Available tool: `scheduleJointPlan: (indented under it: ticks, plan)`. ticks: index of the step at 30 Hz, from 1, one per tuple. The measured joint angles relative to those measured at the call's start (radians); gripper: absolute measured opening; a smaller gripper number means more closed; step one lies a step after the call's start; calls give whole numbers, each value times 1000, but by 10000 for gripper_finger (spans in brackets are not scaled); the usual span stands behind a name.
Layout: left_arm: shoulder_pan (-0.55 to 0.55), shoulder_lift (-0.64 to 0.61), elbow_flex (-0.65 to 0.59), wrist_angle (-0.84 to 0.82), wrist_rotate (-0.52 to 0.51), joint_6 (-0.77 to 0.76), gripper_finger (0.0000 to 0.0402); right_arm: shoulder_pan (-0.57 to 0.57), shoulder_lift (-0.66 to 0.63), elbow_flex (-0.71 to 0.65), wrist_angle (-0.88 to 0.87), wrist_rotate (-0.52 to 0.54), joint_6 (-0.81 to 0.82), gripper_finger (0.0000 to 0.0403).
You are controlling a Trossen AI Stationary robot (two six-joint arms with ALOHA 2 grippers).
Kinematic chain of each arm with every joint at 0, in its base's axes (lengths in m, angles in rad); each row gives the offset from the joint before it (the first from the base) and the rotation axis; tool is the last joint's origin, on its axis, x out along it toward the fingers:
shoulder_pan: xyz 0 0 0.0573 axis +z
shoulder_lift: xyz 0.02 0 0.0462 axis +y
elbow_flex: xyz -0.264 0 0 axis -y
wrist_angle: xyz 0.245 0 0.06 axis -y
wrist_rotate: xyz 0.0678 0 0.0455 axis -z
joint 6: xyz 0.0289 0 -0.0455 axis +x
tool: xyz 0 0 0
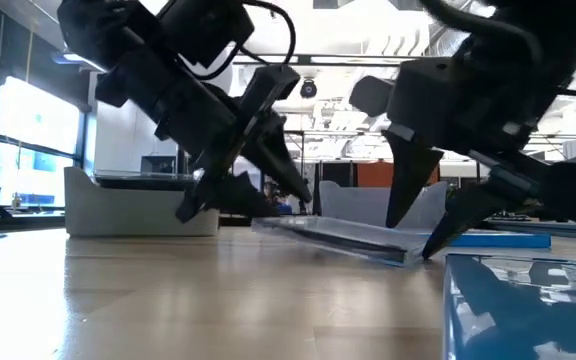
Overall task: Pick & place jewel cases by type
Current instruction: Put the black CD case into the gray bin
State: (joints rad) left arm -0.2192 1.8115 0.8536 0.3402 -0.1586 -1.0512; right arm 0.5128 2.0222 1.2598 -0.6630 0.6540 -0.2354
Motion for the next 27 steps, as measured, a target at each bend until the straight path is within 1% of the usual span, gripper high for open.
scheduleJointPlan:
  ticks: [2,4,11,13,16,19,21,23,27]
  plan:
    - [0,-5,3,3,12,0,182,10,-3,0,-2,16,0,161]
    - [-2,-8,3,8,25,0,182,18,-21,0,-17,6,11,161]
    - [-3,-8,3,8,145,-6,182,58,-107,2,-45,-19,111,161]
    - [-3,-8,4,22,186,-8,182,69,-130,4,-39,-65,144,161]
    - [-13,-8,6,51,253,-27,182,83,-146,5,-25,-168,204,161]
    - [-35,-8,7,67,310,-27,182,99,-146,5,10,-283,229,161]
    - [-56,-8,7,86,319,-27,182,116,-141,5,38,-315,231,161]
    - [-78,-9,7,98,309,-27,182,134,-139,4,47,-306,232,161]
    - [-113,-10,8,61,289,-49,182,162,-139,4,67,-292,237,161]
